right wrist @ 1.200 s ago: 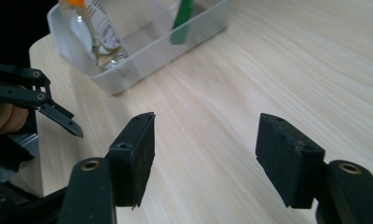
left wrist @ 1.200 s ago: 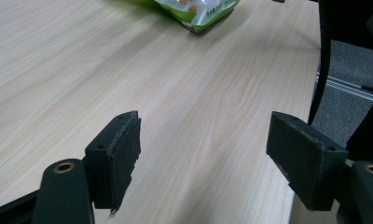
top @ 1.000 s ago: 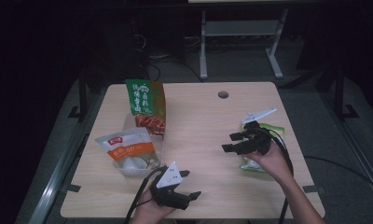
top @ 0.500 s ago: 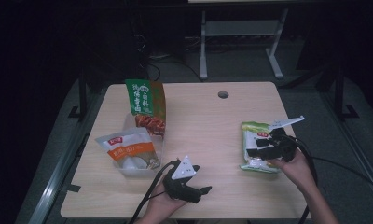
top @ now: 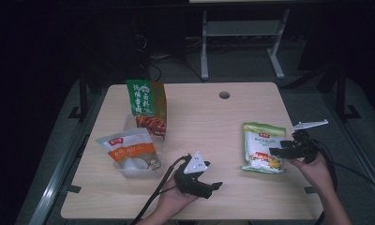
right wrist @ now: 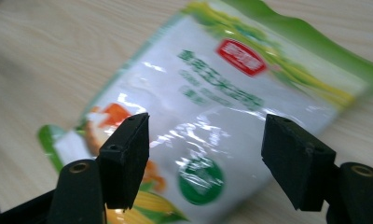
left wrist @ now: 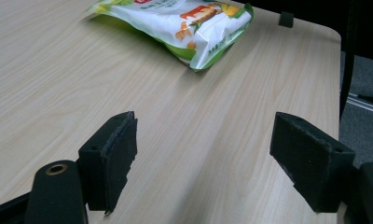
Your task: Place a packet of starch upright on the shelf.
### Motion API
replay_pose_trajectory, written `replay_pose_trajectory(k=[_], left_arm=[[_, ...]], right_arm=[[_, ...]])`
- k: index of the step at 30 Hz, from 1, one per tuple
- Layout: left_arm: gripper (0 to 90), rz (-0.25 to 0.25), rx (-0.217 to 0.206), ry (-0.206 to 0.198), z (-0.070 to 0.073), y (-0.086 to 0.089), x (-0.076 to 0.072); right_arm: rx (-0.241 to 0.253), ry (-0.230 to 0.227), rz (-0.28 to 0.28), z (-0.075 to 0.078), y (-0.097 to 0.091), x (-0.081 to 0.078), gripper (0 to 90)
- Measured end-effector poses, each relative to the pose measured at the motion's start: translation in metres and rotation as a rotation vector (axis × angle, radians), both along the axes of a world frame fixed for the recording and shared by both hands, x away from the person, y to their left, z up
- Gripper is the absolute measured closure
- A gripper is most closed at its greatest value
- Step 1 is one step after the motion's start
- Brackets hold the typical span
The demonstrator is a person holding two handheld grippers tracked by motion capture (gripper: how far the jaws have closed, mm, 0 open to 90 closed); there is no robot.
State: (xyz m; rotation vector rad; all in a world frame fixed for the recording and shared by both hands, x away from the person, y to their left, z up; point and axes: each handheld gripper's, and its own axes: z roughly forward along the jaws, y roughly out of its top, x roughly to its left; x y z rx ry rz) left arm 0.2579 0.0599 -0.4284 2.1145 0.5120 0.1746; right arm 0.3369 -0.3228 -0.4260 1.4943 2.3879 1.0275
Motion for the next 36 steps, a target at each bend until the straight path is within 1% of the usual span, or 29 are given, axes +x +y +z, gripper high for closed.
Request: replay_pose_trajectory(k=[3,4,6,8,9,11,12,15,16,20,21,23,25,27,28,29,30,31,36], left_arm=[[22.7,-0.004,0.003,0.004,-0.001,-0.002,0.001],[22.7,-0.003,0.002,0.005,-0.001,-0.002,0.001],[22.7,-0.002,-0.002,0.008,-0.001,-0.003,0.001],[22.7,-0.005,0.004,0.007,-0.003,-0.004,0.001],[22.7,-0.005,0.003,0.009,-0.003,-0.004,0.001],[22.7,-0.004,0.003,0.007,-0.003,-0.005,0.000],[22.7,-0.004,0.004,0.006,-0.003,-0.005,0.000],[22.7,-0.003,0.007,0.006,-0.003,-0.005,0.000],[22.7,-0.003,0.007,0.004,-0.003,-0.004,0.000],[22.7,0.001,0.007,-0.002,-0.001,-0.002,0.000],[22.6,0.001,0.010,-0.002,-0.001,-0.001,0.001],[22.6,0.001,0.012,-0.002,-0.001,-0.001,0.001],[22.6,0.001,0.017,-0.005,-0.001,-0.001,0.000],[22.6,0.001,0.018,-0.005,-0.001,-0.001,0.000],[22.6,0.002,0.018,-0.006,-0.001,0.000,0.000],[22.6,0.005,0.015,-0.005,-0.001,0.000,0.000],[22.5,0.004,0.014,-0.004,-0.002,0.000,0.000],[22.4,0.004,0.015,-0.002,-0.003,-0.001,0.000],[22.4,0.001,0.016,-0.001,-0.004,-0.002,0.000]], right_arm=[[-0.011,0.020,-0.030,-0.007,-0.008,0.001,32.7],[-0.007,0.025,-0.028,-0.010,-0.010,0.002,33.4],[0.043,0.034,-0.038,-0.013,-0.013,0.000,36.0],[0.051,0.026,-0.037,-0.014,-0.013,-0.003,37.9],[0.051,0.022,-0.028,-0.014,-0.014,-0.004,38.9],[0.068,0.028,-0.025,-0.014,-0.014,-0.006,43.2],[0.085,0.035,-0.011,-0.014,-0.014,-0.007,45.9],[0.090,0.019,-0.007,-0.014,-0.011,-0.011,45.9],[0.096,0.024,-0.011,-0.014,-0.009,-0.012,45.9],[0.102,0.011,-0.014,-0.014,-0.006,-0.016,47.4],[0.101,0.005,-0.014,-0.014,-0.005,-0.017,47.3],[0.099,0.008,-0.015,-0.013,-0.005,-0.018,45.5],[0.086,0.017,-0.021,-0.013,-0.006,-0.016,38.8],[0.079,0.028,-0.032,-0.014,-0.010,-0.013,36.1],[0.069,0.030,-0.040,-0.014,-0.011,-0.011,32.8],[0.069,0.042,-0.055,-0.015,-0.012,-0.010,30.4],[0.086,0.059,-0.062,-0.017,-0.013,-0.008,29.4],[0.098,0.066,-0.071,-0.019,-0.014,-0.008,29.0],[0.146,0.070,-0.109,-0.023,-0.015,-0.012,32.1]])
